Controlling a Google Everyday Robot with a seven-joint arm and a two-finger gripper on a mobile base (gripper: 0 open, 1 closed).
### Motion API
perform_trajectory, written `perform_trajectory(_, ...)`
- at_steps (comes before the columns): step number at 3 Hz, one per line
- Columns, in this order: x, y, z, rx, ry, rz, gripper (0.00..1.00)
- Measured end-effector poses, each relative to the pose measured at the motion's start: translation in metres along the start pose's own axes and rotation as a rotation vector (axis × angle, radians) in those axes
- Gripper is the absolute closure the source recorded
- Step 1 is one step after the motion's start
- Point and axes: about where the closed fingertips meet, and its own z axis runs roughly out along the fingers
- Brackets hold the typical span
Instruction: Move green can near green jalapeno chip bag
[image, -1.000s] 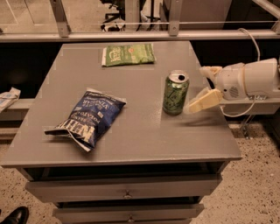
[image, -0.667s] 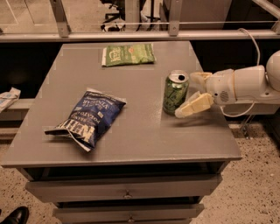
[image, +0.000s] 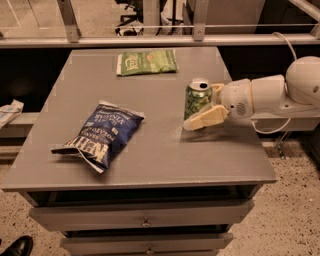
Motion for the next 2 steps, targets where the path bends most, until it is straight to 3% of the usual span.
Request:
perform_trajectory(1, -0.015, 0.000, -0.004, 0.007, -0.014, -0.031, 0.39)
perform_trajectory(2, -0.031, -0.014, -0.022, 0.049, -0.018, -0.076, 0.64)
